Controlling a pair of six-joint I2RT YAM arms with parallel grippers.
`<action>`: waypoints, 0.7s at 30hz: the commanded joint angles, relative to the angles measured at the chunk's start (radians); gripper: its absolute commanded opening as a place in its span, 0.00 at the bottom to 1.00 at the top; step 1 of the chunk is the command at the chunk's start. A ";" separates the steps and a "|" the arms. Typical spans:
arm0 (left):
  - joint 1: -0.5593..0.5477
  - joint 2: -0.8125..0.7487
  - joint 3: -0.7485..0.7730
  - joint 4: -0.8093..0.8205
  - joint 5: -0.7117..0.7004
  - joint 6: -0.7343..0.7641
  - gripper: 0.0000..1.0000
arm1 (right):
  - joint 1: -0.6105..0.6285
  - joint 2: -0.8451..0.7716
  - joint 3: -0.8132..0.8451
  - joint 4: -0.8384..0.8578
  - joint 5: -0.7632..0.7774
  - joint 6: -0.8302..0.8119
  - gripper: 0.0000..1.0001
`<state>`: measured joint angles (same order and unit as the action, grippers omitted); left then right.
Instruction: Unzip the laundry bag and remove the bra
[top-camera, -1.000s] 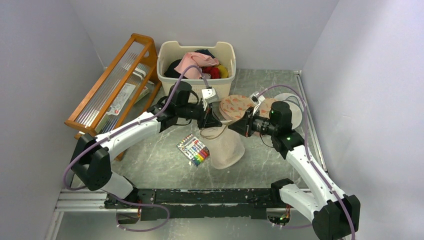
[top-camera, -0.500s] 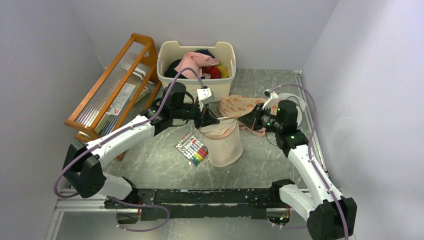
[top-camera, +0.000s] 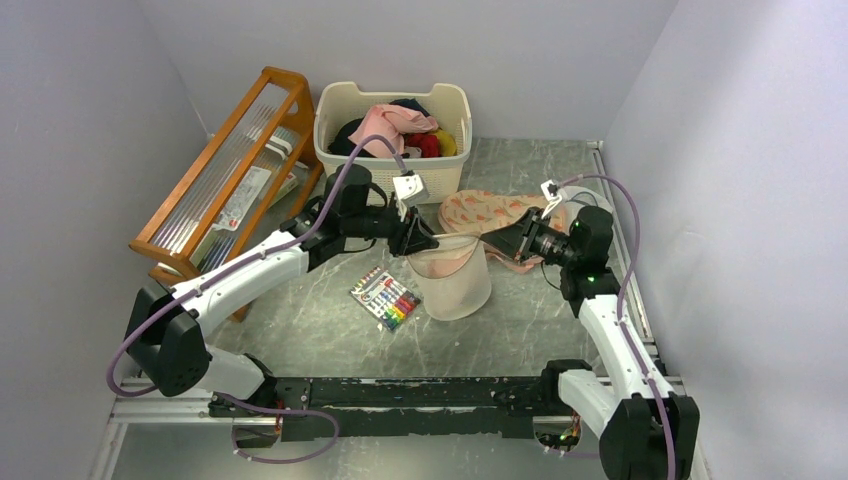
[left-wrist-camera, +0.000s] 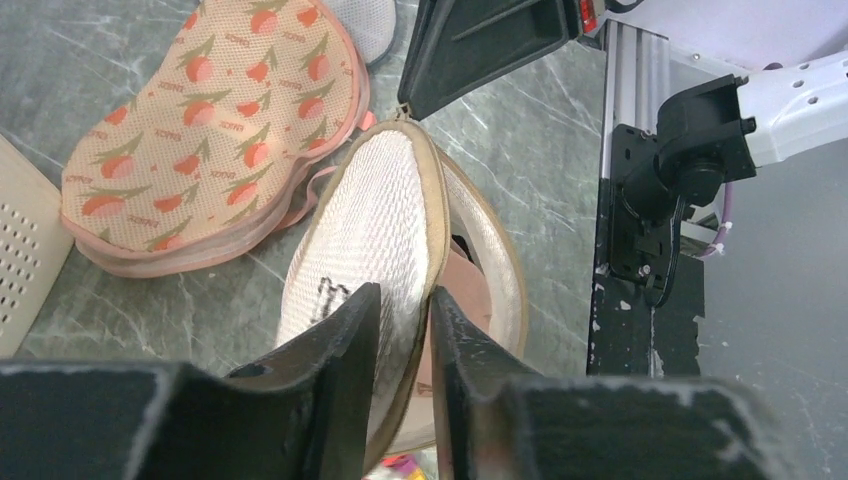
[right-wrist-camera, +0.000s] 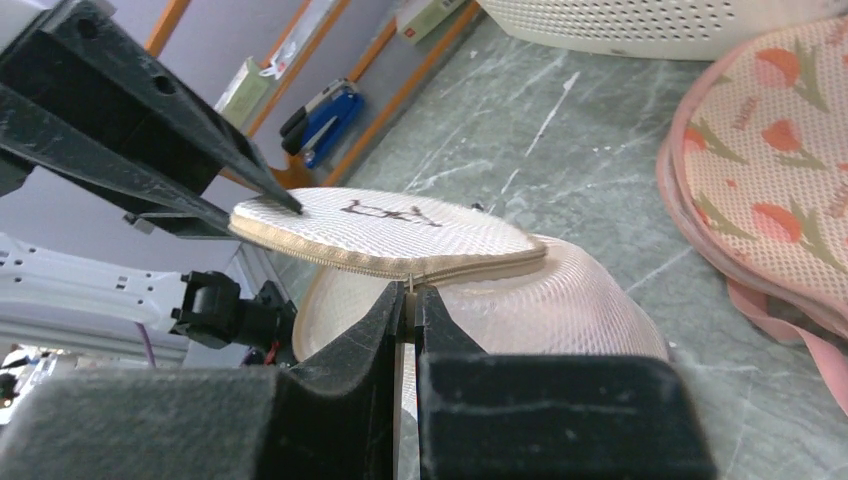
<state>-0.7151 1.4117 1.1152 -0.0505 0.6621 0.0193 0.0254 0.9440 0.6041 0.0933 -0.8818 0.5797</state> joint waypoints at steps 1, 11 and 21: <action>0.007 -0.008 0.020 0.002 0.012 0.000 0.40 | 0.017 -0.031 0.002 0.071 -0.072 0.007 0.00; -0.077 -0.007 0.002 -0.020 -0.025 0.081 0.61 | 0.220 -0.036 0.065 -0.060 0.079 -0.086 0.00; -0.098 -0.009 0.006 -0.055 -0.124 0.125 0.46 | 0.306 -0.020 0.084 -0.067 0.129 -0.094 0.00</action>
<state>-0.8143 1.4117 1.1152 -0.0963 0.5827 0.1093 0.3233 0.9283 0.6525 0.0311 -0.7803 0.5072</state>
